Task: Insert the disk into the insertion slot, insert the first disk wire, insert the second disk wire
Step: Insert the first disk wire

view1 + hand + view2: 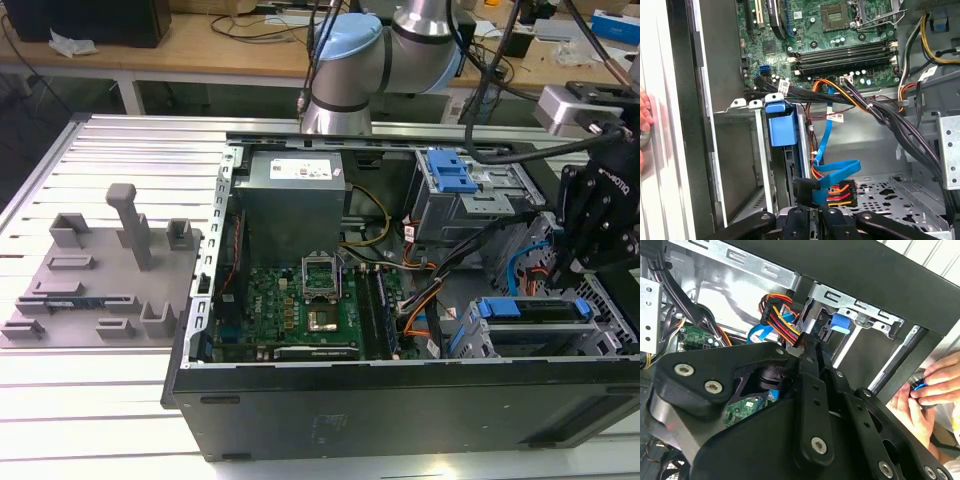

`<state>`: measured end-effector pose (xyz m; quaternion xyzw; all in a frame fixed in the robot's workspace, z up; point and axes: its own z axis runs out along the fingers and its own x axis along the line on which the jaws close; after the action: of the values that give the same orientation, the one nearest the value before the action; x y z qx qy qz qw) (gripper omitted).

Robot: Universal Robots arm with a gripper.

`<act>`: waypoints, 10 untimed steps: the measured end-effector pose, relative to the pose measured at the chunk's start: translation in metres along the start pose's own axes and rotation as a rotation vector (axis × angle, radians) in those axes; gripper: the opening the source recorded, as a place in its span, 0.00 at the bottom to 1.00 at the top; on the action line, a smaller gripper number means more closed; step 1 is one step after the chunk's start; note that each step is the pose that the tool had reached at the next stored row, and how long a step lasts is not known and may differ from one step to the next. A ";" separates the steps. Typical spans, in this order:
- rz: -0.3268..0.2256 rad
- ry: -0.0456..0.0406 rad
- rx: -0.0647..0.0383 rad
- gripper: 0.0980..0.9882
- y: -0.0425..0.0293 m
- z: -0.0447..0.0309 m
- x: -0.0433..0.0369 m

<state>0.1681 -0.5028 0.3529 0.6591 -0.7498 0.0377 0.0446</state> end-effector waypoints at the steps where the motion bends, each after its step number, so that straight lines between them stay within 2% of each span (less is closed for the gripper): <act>1: -0.001 -0.0010 0.000 0.07 -0.0003 0.0002 0.0024; 3: -0.004 -0.0011 0.000 0.07 -0.0011 0.0009 0.0079; 7: -0.001 -0.0011 0.000 0.07 -0.0010 0.0010 0.0081; 10: 0.023 -0.0003 -0.003 0.07 -0.0010 0.0009 0.0081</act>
<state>0.1680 -0.5110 0.3529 0.6505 -0.7572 0.0371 0.0449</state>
